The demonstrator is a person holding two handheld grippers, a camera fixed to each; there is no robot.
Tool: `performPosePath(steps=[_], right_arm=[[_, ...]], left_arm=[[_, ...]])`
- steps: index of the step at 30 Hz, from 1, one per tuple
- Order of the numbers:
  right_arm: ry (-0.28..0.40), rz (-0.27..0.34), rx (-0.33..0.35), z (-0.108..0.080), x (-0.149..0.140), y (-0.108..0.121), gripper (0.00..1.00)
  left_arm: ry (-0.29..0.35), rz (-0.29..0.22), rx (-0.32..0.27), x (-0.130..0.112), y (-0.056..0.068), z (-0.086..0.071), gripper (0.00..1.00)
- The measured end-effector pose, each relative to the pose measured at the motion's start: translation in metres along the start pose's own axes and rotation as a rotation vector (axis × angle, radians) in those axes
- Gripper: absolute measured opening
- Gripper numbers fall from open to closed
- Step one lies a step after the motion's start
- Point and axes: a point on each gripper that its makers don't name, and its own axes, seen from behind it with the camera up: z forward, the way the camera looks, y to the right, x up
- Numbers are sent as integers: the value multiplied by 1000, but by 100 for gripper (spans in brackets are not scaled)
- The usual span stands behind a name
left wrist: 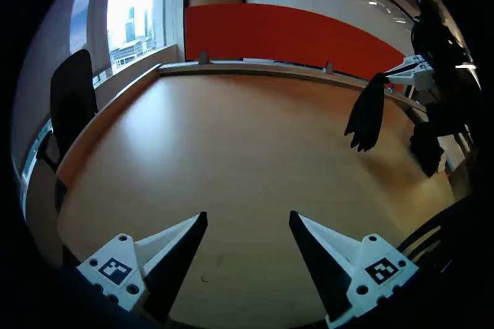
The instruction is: Fold towel
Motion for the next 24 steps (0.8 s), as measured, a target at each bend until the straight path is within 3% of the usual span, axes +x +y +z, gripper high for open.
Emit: performPosePath(steps=[12, 24], right_arm=[[-4, 66, -61, -32, -14, 43, 6], [-55, 97, -142, -75, -50, 101, 6]], left_arm=[[1, 9, -18, 4, 4, 1, 99], [0, 17, -30, 9, 11, 4, 99]])
